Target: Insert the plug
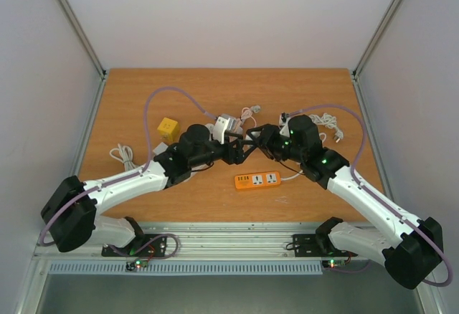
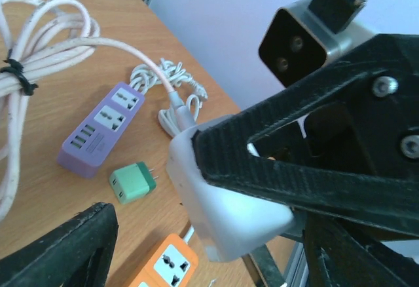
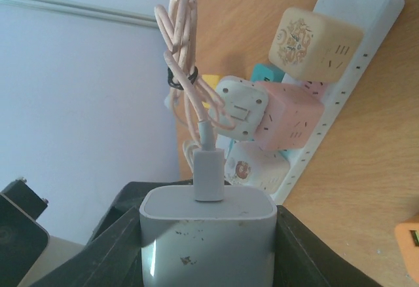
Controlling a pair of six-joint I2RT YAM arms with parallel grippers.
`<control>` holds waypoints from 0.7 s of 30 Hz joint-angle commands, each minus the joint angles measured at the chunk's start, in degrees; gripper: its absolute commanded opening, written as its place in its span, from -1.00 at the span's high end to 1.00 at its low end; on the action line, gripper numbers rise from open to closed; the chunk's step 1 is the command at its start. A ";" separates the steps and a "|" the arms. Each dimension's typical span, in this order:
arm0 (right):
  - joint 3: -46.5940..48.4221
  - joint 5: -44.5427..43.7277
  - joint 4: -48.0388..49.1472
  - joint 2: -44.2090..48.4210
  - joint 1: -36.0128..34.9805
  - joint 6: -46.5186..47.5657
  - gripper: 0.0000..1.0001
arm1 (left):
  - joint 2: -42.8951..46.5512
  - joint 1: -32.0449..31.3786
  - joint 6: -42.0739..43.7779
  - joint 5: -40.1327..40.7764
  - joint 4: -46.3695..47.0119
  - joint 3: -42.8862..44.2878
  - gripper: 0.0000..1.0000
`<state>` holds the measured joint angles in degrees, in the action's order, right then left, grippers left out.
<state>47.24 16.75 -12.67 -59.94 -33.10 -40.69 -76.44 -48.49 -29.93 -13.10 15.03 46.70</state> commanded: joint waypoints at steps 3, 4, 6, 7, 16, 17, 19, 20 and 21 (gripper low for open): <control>-0.52 1.62 4.13 -0.28 -0.30 -3.53 0.09 | -0.60 -0.63 -1.95 0.33 11.11 -1.37 -0.32; -0.47 2.14 4.34 -0.82 -0.30 -4.18 0.08 | -1.14 -0.62 -2.73 0.21 11.10 -1.04 -0.25; -0.12 3.02 3.87 -1.36 -0.29 -4.77 0.07 | -1.77 -0.64 -3.61 0.53 10.55 -0.46 -0.10; 0.13 3.11 3.27 -1.54 -0.31 -4.90 0.06 | -1.81 -0.64 -4.35 0.69 9.74 -0.08 -0.05; 1.65 2.29 -0.35 -1.07 -0.38 -3.62 -0.10 | -1.21 -0.64 0.84 0.56 6.39 0.64 0.74; 2.03 1.90 -1.10 -0.73 -0.38 -2.81 -0.13 | -0.92 -0.64 2.09 -0.37 6.40 0.67 0.79; 2.94 1.43 -2.54 -0.10 -0.34 -1.04 -0.21 | -0.16 -0.69 6.44 -1.98 7.03 0.52 0.85; 3.44 1.27 -3.44 0.20 -0.38 -0.14 -0.27 | 0.30 -0.65 7.78 -2.41 7.12 0.38 0.87; 3.79 1.23 -4.23 0.56 -0.37 0.77 -0.32 | 0.71 -0.64 10.18 -2.67 7.08 0.18 0.89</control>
<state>47.77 17.89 -13.56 -61.60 -33.12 -44.05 -77.67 -48.88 -28.53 -13.80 18.48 45.87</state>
